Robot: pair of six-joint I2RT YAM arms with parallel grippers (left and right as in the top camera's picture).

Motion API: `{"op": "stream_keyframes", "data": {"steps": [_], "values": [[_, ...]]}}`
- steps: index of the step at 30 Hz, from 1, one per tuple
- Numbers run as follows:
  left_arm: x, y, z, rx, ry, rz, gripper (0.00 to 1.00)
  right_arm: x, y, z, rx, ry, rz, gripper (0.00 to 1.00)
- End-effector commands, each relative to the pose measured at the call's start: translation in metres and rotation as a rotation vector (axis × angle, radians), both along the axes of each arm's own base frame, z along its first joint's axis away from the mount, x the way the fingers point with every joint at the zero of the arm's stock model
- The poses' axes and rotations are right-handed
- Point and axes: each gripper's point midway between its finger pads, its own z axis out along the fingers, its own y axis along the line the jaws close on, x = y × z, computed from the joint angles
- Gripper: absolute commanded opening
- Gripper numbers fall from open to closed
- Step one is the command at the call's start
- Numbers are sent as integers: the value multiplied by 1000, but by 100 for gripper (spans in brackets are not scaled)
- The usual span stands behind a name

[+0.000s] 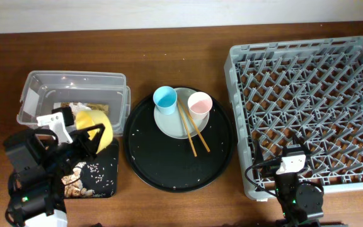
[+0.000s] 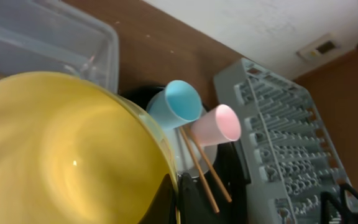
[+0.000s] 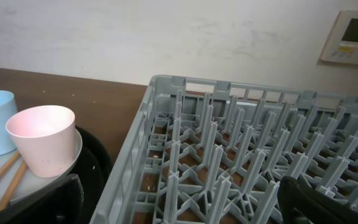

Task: Sort waste into correct bins and load items into the dishwasher rack
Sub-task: 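Shake the inverted yellow bowl over the black tray with the left gripper, then set the empty yellow bowl on the round tray and open the left gripper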

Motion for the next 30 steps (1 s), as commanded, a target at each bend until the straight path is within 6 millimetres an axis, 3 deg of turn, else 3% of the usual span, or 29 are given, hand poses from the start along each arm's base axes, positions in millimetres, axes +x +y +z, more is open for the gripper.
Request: {"op": "stream_keyframes", "data": {"steps": [1, 4, 8, 10, 13, 17, 19, 21, 24, 28, 30], "values": [[0, -12, 25, -15, -113, -95, 0, 0, -3, -3, -5, 5, -17, 98], [-1, -18, 33, -75, -119, -114, 0, 0, -3, -3, -5, 5, -17, 98], [1, -33, 25, -201, -62, -222, 0, 0, -3, -3, -5, 5, -17, 98], [0, -45, 47, -337, -114, -364, 0, 0, -3, -3, -5, 5, -17, 98], [-2, -38, 73, -335, -234, -423, 0, 0, -3, -3, -4, 4, -17, 98], [-10, -14, 80, -372, -264, -396, 0, 0, -3, -3, -4, 4, -17, 98], [-14, -15, 71, -369, -257, -389, 0, 0, -3, -3, -5, 5, -17, 98], [-10, -3, 59, -344, -232, -307, 0, 0, -3, -3, -5, 5, -17, 98], [-19, 29, 63, -344, -301, -221, 0, 0, -3, -3, -5, 5, -17, 98], [-33, 89, 60, -366, -322, 33, 0, 0, -3, -3, -4, 4, -17, 98], [-38, 98, 57, -370, -323, 82, 0, 0, -3, -3, -4, 4, -17, 98]]}}
